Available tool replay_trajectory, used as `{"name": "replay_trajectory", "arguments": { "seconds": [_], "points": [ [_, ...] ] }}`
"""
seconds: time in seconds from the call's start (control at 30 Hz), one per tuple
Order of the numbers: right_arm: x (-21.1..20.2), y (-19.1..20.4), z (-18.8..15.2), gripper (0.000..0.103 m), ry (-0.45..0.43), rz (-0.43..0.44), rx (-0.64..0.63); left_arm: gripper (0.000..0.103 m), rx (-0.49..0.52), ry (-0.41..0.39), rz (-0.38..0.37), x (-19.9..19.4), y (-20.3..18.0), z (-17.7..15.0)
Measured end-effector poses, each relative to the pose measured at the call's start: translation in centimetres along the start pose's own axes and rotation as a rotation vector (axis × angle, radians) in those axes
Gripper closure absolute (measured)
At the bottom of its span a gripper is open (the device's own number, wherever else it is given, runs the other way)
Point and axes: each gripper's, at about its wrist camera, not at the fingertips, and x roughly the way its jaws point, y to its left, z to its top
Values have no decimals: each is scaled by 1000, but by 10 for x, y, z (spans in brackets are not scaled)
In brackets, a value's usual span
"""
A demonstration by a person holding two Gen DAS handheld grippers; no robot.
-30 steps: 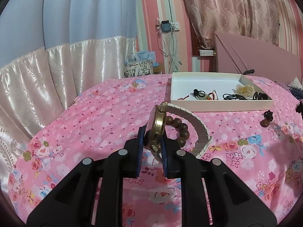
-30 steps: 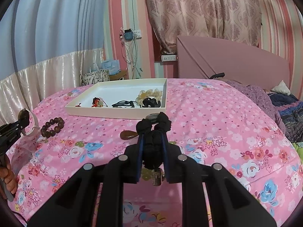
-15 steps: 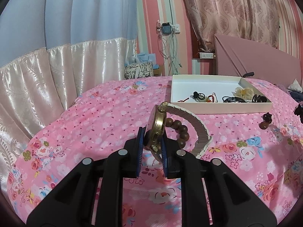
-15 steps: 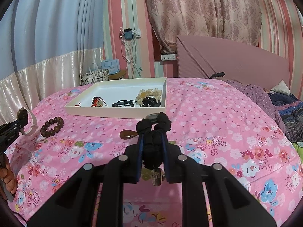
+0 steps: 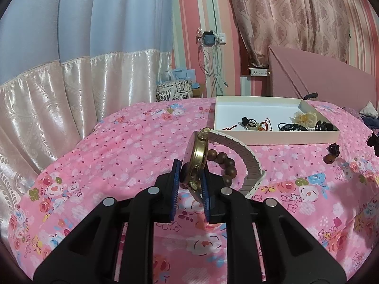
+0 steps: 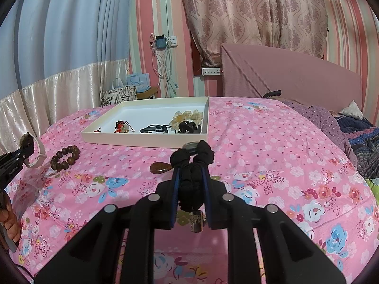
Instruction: Organize jewelry
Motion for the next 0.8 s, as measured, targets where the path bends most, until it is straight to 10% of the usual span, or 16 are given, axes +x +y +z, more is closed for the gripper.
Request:
{"name": "replay_trajectory", "arguments": {
  "seconds": [0.8],
  "points": [
    [1,-1,-1,85,3,-2,-1,88,-10,-12,-7,-4,0,1]
  ]
}}
